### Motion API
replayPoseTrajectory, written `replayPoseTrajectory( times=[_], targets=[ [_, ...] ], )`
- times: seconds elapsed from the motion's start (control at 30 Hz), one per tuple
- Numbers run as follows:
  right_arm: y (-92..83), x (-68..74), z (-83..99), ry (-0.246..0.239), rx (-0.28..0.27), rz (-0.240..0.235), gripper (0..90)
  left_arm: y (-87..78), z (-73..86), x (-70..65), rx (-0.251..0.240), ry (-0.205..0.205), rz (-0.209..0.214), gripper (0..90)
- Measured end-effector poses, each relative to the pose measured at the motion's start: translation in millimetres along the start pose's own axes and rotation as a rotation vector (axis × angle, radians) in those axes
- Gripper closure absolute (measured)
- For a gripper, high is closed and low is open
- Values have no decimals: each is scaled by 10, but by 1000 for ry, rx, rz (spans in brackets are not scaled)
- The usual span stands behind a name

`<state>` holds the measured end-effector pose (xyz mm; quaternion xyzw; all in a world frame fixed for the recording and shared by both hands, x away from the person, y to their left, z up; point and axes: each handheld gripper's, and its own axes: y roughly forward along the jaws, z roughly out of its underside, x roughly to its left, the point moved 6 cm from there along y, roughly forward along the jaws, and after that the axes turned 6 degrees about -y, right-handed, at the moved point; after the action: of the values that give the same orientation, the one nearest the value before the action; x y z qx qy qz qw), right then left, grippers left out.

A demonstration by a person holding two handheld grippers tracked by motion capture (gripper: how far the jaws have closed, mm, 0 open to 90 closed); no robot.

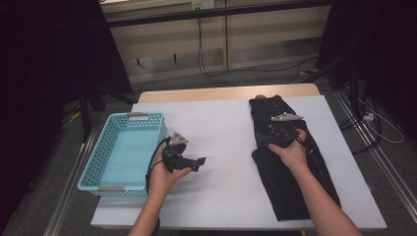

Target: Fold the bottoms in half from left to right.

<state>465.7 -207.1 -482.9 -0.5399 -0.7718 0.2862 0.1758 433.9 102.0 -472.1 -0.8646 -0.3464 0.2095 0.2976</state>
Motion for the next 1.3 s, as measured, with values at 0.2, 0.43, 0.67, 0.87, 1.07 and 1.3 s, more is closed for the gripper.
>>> replayPoseTrajectory(
  times=[0.2,0.43,0.67,0.87,1.07,1.3],
  targets=[
    [31,21,7,5,1,0,171,10,8,-3,7,7,0,71],
    [85,77,-2,-21,10,2,194,-2,7,7,1,-1,0,71],
    [170,98,-21,-59,30,37,205,-2,20,18,5,1,-2,71],
    [259,92,-2,-75,39,66,220,1,37,35,11,-2,-2,71],
    [301,50,50,-53,72,47,233,6,54,47,16,-8,-2,71],
    [293,62,47,-61,65,18,393,-8,68,59,20,0,-15,71]
  ],
)
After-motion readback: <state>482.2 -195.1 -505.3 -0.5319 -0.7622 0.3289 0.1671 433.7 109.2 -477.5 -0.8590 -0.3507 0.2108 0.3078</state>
